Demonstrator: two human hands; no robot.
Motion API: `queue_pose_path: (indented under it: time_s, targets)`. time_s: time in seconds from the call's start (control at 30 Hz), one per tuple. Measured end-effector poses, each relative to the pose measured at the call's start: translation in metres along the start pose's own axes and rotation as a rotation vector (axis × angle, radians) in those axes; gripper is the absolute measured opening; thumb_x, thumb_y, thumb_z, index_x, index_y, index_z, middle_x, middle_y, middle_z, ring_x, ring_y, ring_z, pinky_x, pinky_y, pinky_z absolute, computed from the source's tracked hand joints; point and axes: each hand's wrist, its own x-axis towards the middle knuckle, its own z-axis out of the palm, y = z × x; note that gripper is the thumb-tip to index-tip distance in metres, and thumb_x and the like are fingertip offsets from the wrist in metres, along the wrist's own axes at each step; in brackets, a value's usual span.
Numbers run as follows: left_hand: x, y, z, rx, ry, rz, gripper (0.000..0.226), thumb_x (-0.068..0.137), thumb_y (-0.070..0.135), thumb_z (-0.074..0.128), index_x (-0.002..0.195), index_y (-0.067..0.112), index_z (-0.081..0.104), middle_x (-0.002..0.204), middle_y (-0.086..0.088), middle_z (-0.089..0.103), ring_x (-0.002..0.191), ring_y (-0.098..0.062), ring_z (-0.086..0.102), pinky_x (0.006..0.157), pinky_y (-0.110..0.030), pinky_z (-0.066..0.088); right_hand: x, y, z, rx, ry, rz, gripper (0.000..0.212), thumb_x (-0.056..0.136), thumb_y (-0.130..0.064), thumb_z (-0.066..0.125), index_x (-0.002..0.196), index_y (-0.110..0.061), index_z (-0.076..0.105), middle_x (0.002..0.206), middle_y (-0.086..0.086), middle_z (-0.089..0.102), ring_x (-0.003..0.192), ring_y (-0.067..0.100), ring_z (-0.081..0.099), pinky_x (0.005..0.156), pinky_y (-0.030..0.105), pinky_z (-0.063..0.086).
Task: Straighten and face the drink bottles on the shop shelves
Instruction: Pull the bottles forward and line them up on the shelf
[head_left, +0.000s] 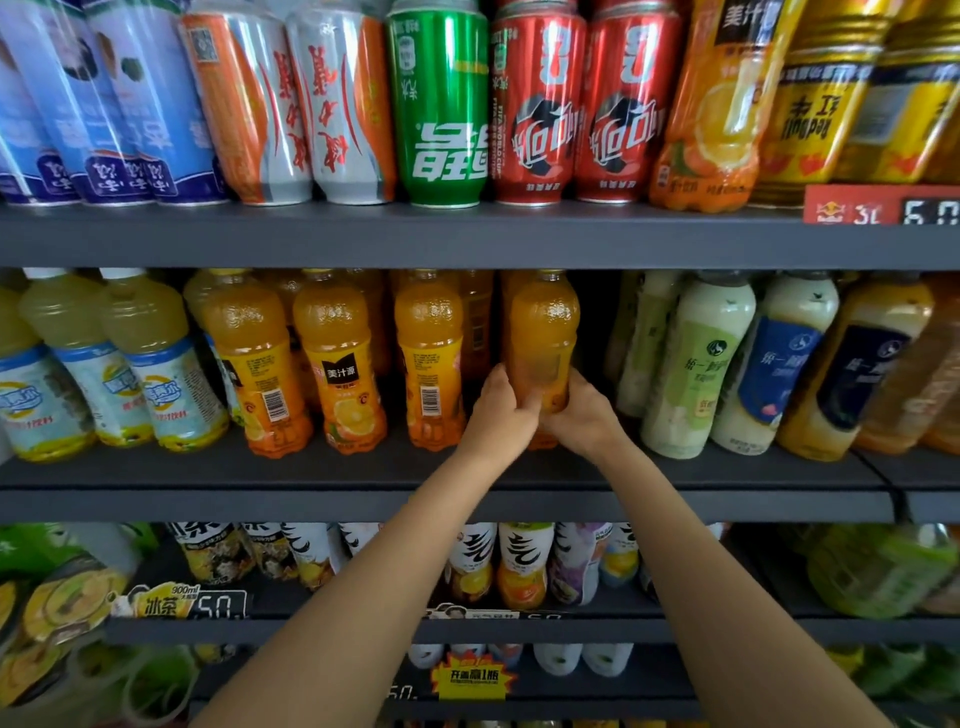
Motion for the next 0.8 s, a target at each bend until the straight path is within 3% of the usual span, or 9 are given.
queue_pose_path:
  time_s: [0.13, 0.23, 0.3, 0.37, 0.43, 0.5, 0.57, 0.7, 0.8]
  targets:
    - [0.001, -0.009, 0.009, -0.045, -0.061, -0.045, 0.047, 0.101, 0.028, 0.038, 0.145, 0.017, 0.026, 0.144, -0.007, 0.041, 0.131, -0.024, 0.040, 0.104, -0.032, 0.032, -0.006, 0.012, 0.004, -0.049, 0.007, 0.025, 0.054, 0.078, -0.029, 0.073, 0.122, -0.009, 0.049, 0.113, 0.008, 0.061, 0.101, 0.021, 0.057, 0.076, 0.024, 0.040]
    - [-0.006, -0.019, 0.012, -0.002, 0.210, 0.080, 0.043, 0.097, 0.015, 0.045, 0.138, 0.009, 0.036, 0.137, -0.009, 0.045, 0.125, -0.021, 0.047, 0.099, -0.027, 0.039, -0.009, 0.010, 0.007, -0.090, 0.111, -0.022, 0.063, 0.074, -0.035, 0.076, 0.123, -0.007, 0.047, 0.118, 0.011, 0.055, 0.106, 0.024, 0.055, 0.078, 0.027, 0.041]
    - [-0.016, -0.028, 0.003, -0.022, 0.442, 0.178, 0.037, 0.091, 0.004, 0.050, 0.128, 0.006, 0.044, 0.126, -0.008, 0.050, 0.113, -0.016, 0.052, 0.089, -0.019, 0.041, -0.016, 0.001, 0.006, -0.078, 0.282, -0.100, 0.068, 0.071, -0.037, 0.078, 0.122, -0.004, 0.047, 0.118, 0.010, 0.048, 0.105, 0.021, 0.051, 0.076, 0.020, 0.036]
    - [-0.026, -0.038, -0.011, -0.016, 0.626, 0.257, 0.031, 0.086, 0.000, 0.055, 0.116, 0.003, 0.048, 0.111, -0.006, 0.049, 0.101, -0.016, 0.053, 0.083, -0.022, 0.043, -0.028, -0.011, 0.006, -0.017, 0.528, -0.218, 0.056, 0.075, -0.036, 0.075, 0.113, -0.003, 0.052, 0.110, 0.009, 0.048, 0.090, 0.018, 0.051, 0.067, 0.013, 0.032]
    - [-0.031, -0.045, -0.025, -0.012, 0.710, 0.248, 0.033, 0.082, 0.003, 0.061, 0.112, 0.001, 0.047, 0.108, -0.006, 0.045, 0.100, -0.018, 0.050, 0.084, -0.031, 0.047, -0.040, -0.029, 0.012, 0.066, 0.676, -0.333, 0.039, 0.081, -0.030, 0.071, 0.103, -0.003, 0.054, 0.102, 0.008, 0.050, 0.073, 0.011, 0.048, 0.062, 0.011, 0.034]
    - [-0.028, -0.050, -0.034, 0.012, 0.673, 0.133, 0.049, 0.081, 0.014, 0.069, 0.122, 0.001, 0.043, 0.117, -0.010, 0.045, 0.111, -0.021, 0.046, 0.093, -0.032, 0.044, -0.045, -0.048, 0.025, 0.080, 0.622, -0.422, 0.026, 0.085, -0.023, 0.066, 0.101, -0.005, 0.055, 0.100, 0.006, 0.055, 0.072, 0.011, 0.052, 0.064, 0.011, 0.038]
    - [-0.019, -0.052, -0.041, 0.022, 0.575, 0.063, 0.060, 0.082, 0.022, 0.070, 0.130, 0.003, 0.039, 0.125, -0.013, 0.049, 0.119, -0.024, 0.046, 0.098, -0.035, 0.042, -0.042, -0.061, 0.043, -0.007, 0.443, -0.432, 0.029, 0.087, -0.019, 0.062, 0.112, -0.007, 0.055, 0.110, 0.006, 0.058, 0.084, 0.015, 0.059, 0.070, 0.020, 0.044]
    - [-0.011, -0.050, -0.053, 0.082, 0.415, 0.033, 0.044, 0.088, 0.022, 0.062, 0.125, 0.007, 0.043, 0.117, -0.014, 0.059, 0.108, -0.030, 0.057, 0.084, -0.035, 0.045, -0.025, -0.067, 0.072, -0.038, 0.213, -0.313, 0.038, 0.088, -0.006, 0.054, 0.126, -0.005, 0.050, 0.119, 0.013, 0.060, 0.108, 0.028, 0.059, 0.089, 0.042, 0.050]
    - [-0.021, -0.053, -0.061, 0.245, 0.452, 0.018, 0.045, 0.088, 0.027, 0.062, 0.122, 0.006, 0.043, 0.115, -0.015, 0.059, 0.105, -0.031, 0.058, 0.079, -0.037, 0.046, -0.021, -0.067, 0.070, 0.013, 0.176, -0.279, 0.035, 0.087, 0.003, 0.047, 0.121, -0.005, 0.055, 0.115, 0.012, 0.063, 0.104, 0.027, 0.061, 0.089, 0.039, 0.050]
